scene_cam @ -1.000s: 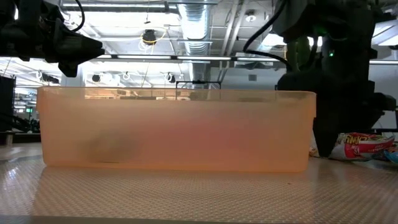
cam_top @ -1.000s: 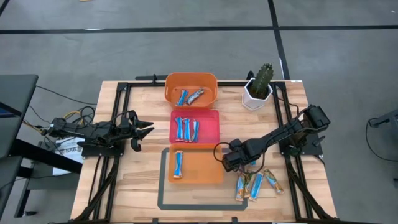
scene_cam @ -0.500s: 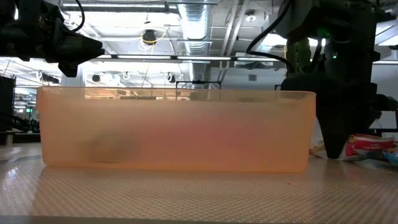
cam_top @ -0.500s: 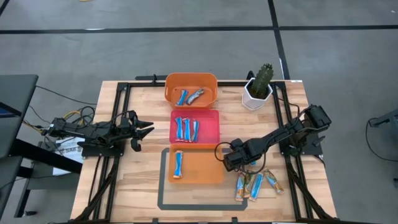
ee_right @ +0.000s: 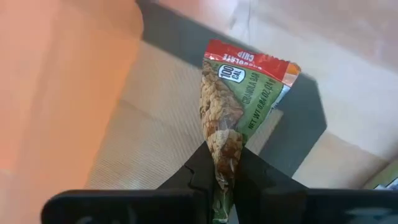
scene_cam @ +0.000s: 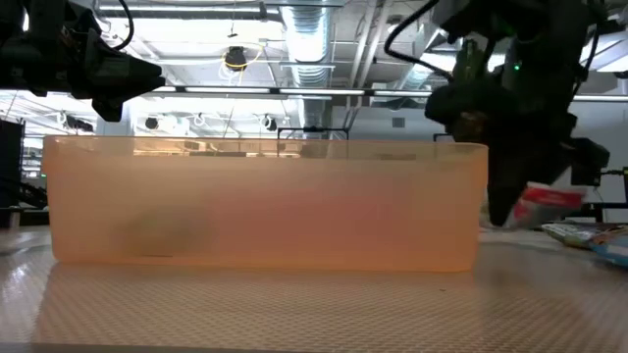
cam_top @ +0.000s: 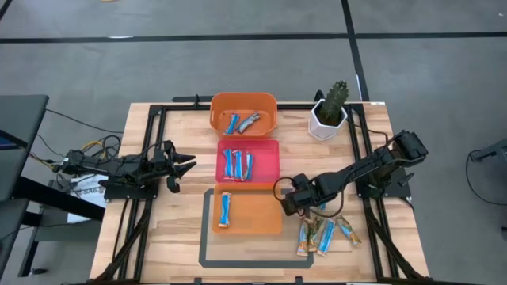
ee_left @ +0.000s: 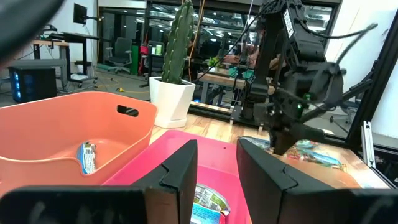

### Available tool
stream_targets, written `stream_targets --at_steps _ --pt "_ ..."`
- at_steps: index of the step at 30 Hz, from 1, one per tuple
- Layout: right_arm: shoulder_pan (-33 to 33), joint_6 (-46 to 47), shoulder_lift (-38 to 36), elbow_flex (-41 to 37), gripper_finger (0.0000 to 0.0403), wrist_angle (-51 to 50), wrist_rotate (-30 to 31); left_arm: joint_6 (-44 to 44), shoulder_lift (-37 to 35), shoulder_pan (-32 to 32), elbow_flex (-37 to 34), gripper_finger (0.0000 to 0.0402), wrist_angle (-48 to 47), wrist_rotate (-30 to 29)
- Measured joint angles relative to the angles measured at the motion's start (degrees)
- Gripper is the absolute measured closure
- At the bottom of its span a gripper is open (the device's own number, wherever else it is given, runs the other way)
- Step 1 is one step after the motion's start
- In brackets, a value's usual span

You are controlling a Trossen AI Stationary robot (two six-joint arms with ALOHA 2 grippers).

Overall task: Pick and place Granola Bars by type
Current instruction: Put the red granola bar into the red bin

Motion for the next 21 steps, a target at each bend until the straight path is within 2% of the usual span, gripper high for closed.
stream_targets --at_steps 11,21 --pt "-4.25 -0.47 -11.27 0.0 0.0378 2.3 6.39 -0.01 -0.02 0.02 0.01 0.0297 0.01 0.0" --pt "-8.96 -8.1 -23.18 0.07 0.0376 13.92 11.39 -0.01 -0.02 0.02 0.01 0.0297 0.0 0.01"
